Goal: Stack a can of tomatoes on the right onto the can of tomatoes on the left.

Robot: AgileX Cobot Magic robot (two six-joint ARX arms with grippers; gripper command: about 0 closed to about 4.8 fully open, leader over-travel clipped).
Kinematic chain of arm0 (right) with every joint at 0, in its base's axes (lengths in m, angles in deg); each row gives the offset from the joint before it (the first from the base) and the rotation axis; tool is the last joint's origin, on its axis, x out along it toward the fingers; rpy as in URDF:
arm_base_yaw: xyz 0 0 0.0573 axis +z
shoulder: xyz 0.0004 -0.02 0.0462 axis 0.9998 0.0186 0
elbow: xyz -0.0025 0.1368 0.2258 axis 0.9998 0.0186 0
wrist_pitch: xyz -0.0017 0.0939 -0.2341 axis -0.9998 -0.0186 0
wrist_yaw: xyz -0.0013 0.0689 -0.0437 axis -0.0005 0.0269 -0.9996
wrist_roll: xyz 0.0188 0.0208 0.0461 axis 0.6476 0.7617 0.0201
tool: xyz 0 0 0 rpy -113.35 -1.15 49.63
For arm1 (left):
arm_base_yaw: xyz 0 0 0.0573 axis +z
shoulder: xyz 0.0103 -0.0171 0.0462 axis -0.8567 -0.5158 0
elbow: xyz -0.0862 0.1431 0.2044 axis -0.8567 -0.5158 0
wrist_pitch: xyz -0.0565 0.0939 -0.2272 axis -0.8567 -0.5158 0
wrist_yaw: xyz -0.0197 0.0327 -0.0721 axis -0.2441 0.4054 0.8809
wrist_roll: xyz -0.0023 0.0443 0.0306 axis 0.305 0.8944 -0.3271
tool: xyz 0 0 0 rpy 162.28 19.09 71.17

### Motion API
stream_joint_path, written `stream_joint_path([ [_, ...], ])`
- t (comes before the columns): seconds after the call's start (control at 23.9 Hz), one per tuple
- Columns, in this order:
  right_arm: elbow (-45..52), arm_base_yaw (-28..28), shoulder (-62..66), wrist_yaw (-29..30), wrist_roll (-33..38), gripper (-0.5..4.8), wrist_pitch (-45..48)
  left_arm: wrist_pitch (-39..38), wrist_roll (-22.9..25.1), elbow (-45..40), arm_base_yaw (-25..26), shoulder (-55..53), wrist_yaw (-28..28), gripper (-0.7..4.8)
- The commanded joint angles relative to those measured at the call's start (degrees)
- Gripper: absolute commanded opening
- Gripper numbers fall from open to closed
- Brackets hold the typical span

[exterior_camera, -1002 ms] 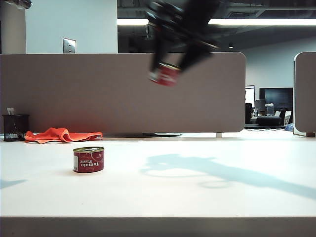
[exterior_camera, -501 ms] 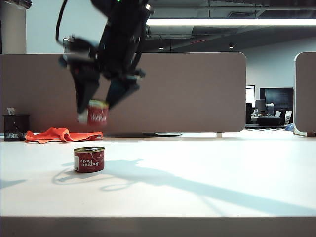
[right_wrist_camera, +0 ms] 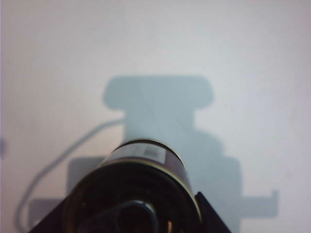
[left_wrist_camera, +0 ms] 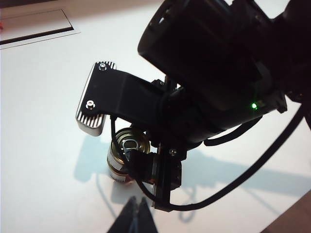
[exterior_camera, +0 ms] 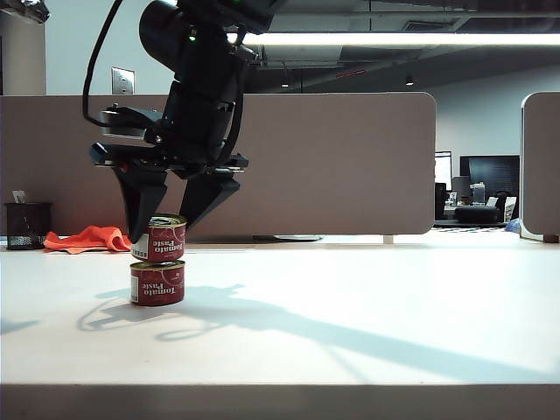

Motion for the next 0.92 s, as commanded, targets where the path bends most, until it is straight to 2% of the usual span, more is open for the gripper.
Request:
stream_joint_path([
  [0.04,-0.44,0.09,-0.15,0.00,-0.28,2.66,1.44,0.52,0.09,0.46,-0.02,0.13,-0.13,-0.05],
  [0.29,-0.42,-0.24,0.09,0.02,0.13,2.85,1.77,0.52,0.07,0.46,-0.02,0.13,-0.11,-0.05],
  [0.42,-0.42,-0.26,0.09,0.02,0.13,3.69,1.84,0.50,0.07,0.46,-0.02,0.13,-0.11,-0.05],
  [0.71,-0.48,-0.98,-3.65,-0.68,0.11,3.68,1.14,0.57,0.09,0.46,-0.02,0.24,-0.11,-0.05],
  [0.79,-0.48,-2.03,-8.74,-3.65,0.11,3.66,-0.46,1.03,0.09,0.46,-0.02,0.33,-0.13,-0.05],
  [0.84,-0.48,-2.64,-11.91,-5.75,0.11,3.53,-1.51,1.33,0.07,0.46,-0.02,0.48,-0.57,-0.05],
  [0.88,-0.46,-3.43,-14.73,-6.60,0.17,3.12,-2.40,1.49,0.09,0.46,-0.02,0.72,-1.49,-0.05],
  [0.92,-0.46,-4.66,-18.62,-6.47,0.44,2.23,-3.98,1.51,0.11,0.46,-0.04,1.25,-3.39,-0.05],
])
